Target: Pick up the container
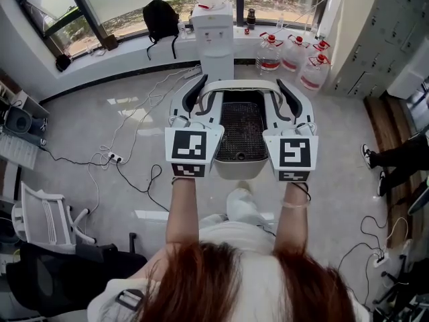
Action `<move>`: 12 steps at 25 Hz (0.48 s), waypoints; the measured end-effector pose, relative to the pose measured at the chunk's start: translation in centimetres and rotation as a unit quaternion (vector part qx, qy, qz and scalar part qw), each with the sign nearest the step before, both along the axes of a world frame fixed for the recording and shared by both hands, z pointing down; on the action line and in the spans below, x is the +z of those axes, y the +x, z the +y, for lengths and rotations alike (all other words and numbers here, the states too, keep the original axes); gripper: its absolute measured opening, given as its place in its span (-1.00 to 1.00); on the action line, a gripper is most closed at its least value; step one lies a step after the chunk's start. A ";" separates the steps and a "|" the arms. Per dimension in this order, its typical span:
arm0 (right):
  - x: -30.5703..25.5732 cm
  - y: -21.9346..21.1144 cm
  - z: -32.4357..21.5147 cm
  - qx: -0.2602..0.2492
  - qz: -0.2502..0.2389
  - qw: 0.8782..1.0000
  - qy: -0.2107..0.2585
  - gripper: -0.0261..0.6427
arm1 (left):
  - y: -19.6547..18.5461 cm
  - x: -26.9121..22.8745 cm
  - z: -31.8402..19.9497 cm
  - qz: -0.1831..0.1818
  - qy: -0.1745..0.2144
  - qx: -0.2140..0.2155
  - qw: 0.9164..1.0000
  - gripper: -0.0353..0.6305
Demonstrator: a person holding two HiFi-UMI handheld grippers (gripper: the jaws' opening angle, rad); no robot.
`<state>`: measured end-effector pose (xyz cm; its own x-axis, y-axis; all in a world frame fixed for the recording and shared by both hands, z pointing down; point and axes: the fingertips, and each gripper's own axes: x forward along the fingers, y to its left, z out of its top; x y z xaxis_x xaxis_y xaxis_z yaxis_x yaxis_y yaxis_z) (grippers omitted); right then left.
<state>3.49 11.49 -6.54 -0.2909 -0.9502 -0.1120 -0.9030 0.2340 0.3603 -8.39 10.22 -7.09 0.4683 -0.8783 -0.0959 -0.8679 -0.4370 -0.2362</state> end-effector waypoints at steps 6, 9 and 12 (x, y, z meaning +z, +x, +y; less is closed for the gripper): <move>0.1 0.4 -0.2 -0.001 -0.003 1.000 0.000 -0.65 | 0.5 0.1 -0.3 -0.002 0.001 0.003 1.000 -0.56; 0.3 0.7 -0.3 0.001 -0.003 1.000 -0.002 -0.65 | 0.7 0.2 -0.3 -0.004 -0.001 0.004 1.000 -0.55; 0.6 0.9 -0.3 0.002 -0.003 1.000 -0.006 -0.65 | 1.0 0.5 -0.4 -0.006 -0.005 0.005 1.000 -0.55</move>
<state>4.41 11.21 -5.91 -0.2860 -0.9527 -0.1030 -0.9063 0.2341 0.3518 -7.41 9.80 -6.63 0.4776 -0.8747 -0.0824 -0.8610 -0.4473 -0.2420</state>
